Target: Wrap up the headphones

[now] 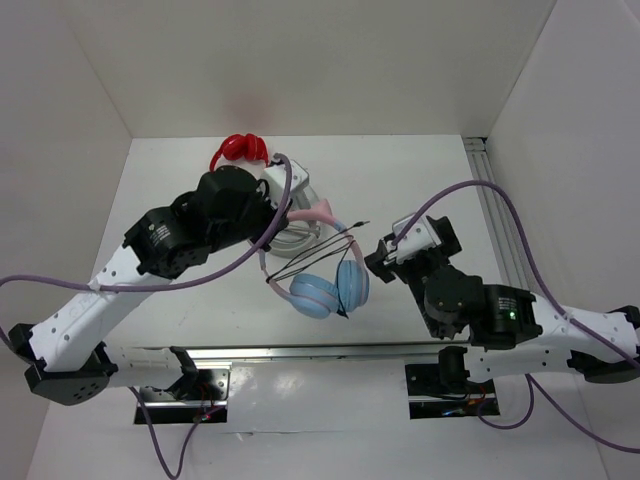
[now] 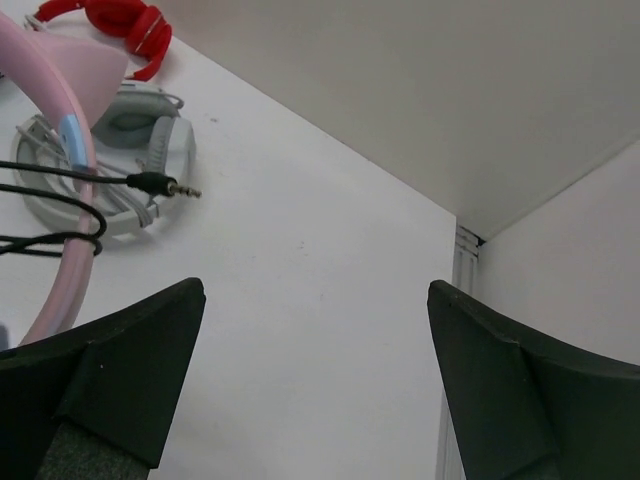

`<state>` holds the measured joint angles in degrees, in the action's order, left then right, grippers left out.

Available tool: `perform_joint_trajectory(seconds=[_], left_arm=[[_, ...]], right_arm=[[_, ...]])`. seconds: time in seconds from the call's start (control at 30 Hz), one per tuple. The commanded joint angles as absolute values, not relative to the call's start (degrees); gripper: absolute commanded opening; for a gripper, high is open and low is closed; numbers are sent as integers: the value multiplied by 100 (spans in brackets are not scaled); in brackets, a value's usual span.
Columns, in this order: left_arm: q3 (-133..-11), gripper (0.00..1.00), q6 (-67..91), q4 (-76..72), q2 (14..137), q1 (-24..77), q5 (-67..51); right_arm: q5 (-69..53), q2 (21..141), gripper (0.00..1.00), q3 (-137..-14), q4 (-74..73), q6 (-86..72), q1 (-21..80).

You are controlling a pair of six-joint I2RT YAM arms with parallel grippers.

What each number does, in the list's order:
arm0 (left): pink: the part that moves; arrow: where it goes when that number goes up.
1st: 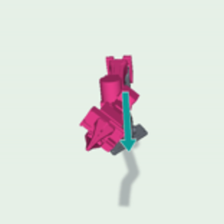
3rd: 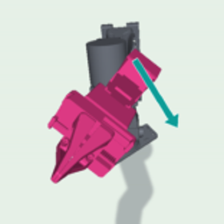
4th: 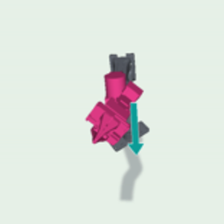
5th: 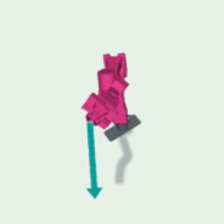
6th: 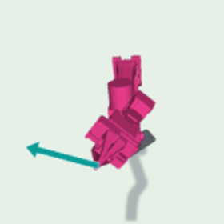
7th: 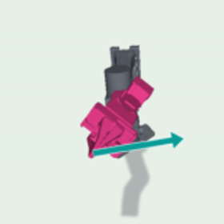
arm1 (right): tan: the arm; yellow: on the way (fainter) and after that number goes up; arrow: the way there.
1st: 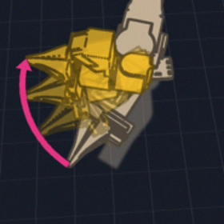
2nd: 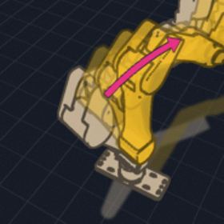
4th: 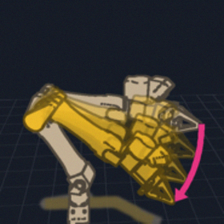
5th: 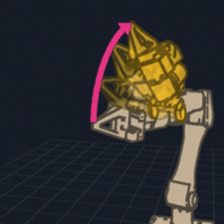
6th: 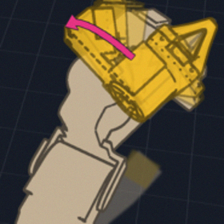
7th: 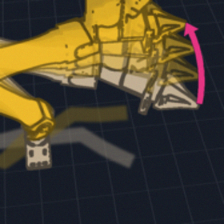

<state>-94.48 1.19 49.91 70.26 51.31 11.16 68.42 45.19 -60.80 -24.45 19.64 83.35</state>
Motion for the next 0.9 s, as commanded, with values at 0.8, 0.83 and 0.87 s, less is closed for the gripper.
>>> perform_joint_trajectory(seconds=[0.8,0.83,0.87], left_arm=[[-11142,0,-1063,2215,10922,3965,-1863],[-11371,0,-1063,2163,11177,3964,-1915],[-11878,0,-1063,2162,11702,3859,-2186]], right_arm=[[6972,4150,100,-7638,-4107,-1583,8314],[6778,4079,100,-7585,-4026,-1582,8314],[6472,4017,100,-7481,-3956,-1582,8314]])
